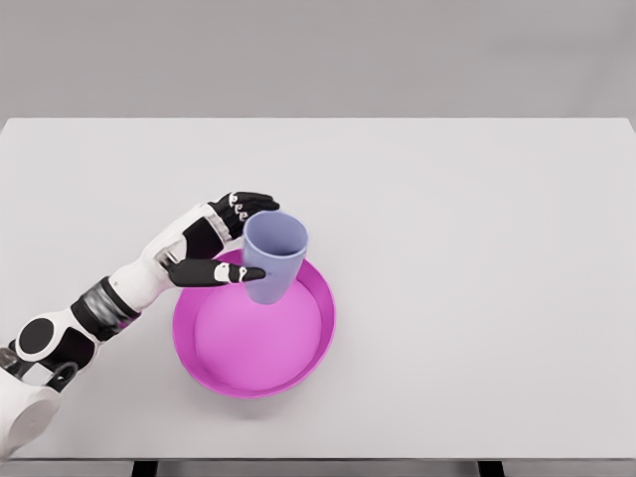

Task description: Flip the cup with left arm and place it on the plate

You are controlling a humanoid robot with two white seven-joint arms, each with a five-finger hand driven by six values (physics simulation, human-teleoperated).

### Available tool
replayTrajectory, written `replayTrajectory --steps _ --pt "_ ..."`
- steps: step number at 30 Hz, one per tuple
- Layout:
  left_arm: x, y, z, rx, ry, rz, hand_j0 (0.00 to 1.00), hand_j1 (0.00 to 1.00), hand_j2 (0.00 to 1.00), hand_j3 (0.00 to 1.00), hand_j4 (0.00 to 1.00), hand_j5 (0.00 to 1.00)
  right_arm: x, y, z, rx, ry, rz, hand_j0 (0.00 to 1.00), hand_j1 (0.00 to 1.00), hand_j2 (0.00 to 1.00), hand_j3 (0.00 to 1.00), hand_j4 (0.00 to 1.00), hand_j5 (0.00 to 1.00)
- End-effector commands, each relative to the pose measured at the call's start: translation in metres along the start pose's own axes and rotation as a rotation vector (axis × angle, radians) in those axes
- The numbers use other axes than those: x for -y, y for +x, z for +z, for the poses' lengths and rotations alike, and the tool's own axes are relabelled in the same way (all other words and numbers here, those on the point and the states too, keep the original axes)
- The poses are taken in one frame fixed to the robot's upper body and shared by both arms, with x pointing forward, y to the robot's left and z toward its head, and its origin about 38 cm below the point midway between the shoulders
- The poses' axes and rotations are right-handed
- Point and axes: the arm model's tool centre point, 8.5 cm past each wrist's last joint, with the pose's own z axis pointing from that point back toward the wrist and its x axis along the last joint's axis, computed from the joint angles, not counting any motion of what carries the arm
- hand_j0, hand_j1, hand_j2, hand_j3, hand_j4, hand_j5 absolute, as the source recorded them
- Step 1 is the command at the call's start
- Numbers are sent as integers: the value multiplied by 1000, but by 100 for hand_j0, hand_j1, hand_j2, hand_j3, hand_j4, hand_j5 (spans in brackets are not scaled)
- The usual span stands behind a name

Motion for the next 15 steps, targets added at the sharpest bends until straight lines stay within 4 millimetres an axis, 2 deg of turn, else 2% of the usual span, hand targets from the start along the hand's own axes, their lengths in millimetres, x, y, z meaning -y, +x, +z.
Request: replayTrajectory --steps 1,9,13,15 --pt "0 1 0 3 0 1 87 87 87 87 87 87 0 0 0 0 0 1 100 100 100 100 100 100" --pt "0 -3 6 -10 7 7 100 100 100 100 100 100 0 0 0 0 0 0 100 100 100 100 100 100" --pt "-5 0 10 -19 9 -6 100 100 100 100 100 100 0 0 0 0 0 -1 100 100 100 100 100 100" --pt "-15 8 16 -31 15 -31 100 100 100 100 100 100 0 0 0 0 0 1 100 100 100 100 100 100"
